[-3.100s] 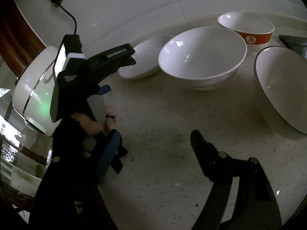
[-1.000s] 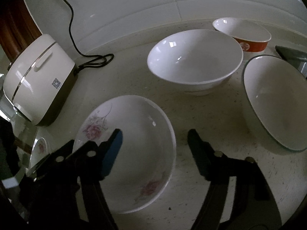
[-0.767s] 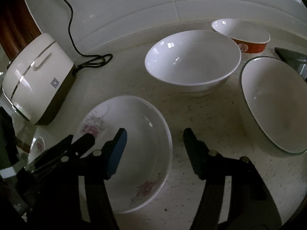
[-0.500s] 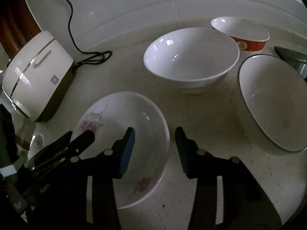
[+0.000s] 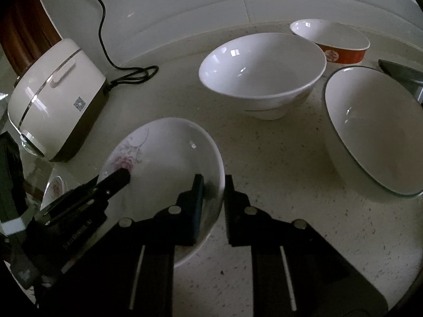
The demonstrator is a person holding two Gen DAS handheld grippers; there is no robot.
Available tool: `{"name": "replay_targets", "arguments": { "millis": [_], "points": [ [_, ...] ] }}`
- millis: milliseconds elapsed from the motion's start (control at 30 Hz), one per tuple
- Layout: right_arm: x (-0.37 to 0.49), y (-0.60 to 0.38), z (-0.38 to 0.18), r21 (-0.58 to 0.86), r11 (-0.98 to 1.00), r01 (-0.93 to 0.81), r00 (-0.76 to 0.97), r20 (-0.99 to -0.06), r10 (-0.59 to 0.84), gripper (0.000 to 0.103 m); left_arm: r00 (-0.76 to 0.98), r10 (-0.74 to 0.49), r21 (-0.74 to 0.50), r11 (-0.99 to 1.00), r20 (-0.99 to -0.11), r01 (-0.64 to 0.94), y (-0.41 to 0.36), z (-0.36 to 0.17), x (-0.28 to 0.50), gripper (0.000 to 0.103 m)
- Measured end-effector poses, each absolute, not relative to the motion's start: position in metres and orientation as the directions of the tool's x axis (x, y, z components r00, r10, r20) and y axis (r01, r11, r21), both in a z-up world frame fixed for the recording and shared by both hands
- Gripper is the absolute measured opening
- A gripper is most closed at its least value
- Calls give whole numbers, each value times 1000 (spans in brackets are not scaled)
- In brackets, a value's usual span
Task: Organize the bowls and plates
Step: 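Carry both held plates to the rice cooker and lower them onto the plate stack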
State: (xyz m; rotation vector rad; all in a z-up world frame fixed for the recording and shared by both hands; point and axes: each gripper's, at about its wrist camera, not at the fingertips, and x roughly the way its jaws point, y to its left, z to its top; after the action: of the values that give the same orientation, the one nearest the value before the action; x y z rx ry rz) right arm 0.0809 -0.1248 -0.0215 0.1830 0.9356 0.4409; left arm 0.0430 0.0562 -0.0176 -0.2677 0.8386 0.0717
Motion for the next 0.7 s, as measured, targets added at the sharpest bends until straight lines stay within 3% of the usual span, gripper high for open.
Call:
{"name": "replay_targets", "arguments": {
  "millis": [700],
  "points": [
    [78, -137, -15, 415, 865, -281, 498, -707, 501, 17, 716, 40, -153, 967, -697, -203, 46, -8, 27, 26]
  ]
}}
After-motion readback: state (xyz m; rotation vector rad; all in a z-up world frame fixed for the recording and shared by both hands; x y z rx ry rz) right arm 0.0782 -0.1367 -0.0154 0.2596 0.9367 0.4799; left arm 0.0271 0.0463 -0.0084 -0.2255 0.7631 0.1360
